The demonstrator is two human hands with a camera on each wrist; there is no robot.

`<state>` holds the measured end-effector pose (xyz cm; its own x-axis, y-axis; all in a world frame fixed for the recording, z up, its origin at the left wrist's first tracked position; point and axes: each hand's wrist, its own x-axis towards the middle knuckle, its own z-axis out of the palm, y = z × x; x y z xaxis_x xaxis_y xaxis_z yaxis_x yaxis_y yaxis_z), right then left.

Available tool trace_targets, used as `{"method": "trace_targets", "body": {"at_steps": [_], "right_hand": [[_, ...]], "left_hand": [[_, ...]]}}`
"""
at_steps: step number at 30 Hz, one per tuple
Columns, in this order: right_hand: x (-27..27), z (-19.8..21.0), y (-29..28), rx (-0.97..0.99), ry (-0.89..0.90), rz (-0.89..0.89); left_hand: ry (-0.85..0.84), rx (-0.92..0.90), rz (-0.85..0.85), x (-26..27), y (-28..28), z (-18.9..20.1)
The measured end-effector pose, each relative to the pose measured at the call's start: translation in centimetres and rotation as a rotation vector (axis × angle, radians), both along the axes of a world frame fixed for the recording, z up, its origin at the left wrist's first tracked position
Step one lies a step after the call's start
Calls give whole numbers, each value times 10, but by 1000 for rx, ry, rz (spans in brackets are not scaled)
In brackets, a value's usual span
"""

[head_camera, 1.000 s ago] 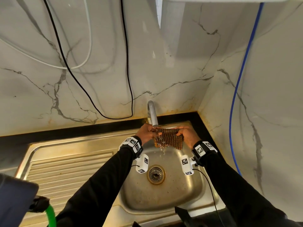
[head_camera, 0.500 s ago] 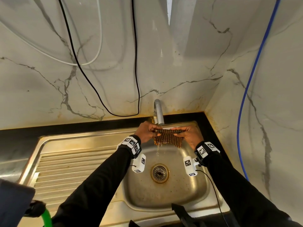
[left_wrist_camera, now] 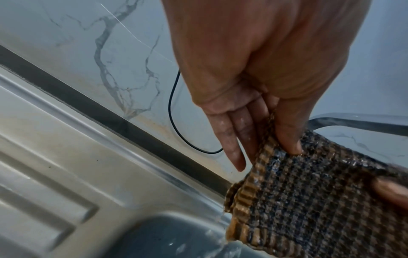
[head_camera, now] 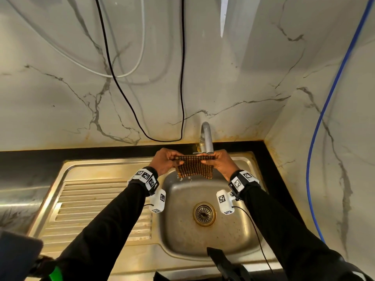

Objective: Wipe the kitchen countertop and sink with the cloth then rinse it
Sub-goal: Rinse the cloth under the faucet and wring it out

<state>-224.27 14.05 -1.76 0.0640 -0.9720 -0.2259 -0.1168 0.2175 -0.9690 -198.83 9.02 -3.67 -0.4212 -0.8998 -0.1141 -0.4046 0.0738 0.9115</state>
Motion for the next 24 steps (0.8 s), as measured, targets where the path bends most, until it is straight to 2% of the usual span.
{"method": "trace_targets", "body": {"at_steps": [6, 12, 17, 20, 24], "right_hand": [[1, 0, -1, 37, -27, 43], [-18, -1, 14, 28, -49, 53], [-40, -7, 14, 49, -110, -67], [-51, -6, 15, 33, -91, -113], [-60, 6, 23, -22, 39, -152]], "left_hand": [[31, 47, 39, 3, -2, -3], [10, 151, 19, -23, -1, -8], [169, 313, 45, -58, -5, 0], [173, 285, -15, -75, -3, 3], [55, 170, -83, -86, -5, -2]]}}
